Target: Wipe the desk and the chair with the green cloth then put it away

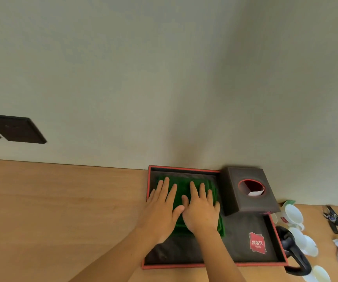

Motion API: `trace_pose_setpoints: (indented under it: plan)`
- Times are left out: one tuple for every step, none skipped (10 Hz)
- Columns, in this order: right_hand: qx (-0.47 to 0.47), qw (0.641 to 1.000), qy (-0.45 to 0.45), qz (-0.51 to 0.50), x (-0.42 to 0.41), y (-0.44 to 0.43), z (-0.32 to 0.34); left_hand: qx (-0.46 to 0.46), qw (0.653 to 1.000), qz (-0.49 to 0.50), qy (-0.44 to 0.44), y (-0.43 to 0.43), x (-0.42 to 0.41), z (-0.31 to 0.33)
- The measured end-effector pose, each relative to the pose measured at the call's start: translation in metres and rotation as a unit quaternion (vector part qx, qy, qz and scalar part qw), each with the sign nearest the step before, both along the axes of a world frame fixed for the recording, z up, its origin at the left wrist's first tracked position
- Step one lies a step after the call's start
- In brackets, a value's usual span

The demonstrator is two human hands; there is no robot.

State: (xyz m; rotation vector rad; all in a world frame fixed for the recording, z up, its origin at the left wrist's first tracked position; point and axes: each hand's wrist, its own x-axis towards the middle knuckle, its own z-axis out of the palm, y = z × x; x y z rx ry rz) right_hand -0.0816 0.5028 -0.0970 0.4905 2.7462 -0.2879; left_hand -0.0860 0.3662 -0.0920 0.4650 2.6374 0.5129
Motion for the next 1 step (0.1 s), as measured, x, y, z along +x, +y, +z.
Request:
trace_pose_setpoints:
  plan:
    - [-0.022,1.0,-0.001,-0.003,0.0247,-0.0393,0.0325,0.028,0.999,0.015,-0.01,-0.0497,0.0217,0.0342]
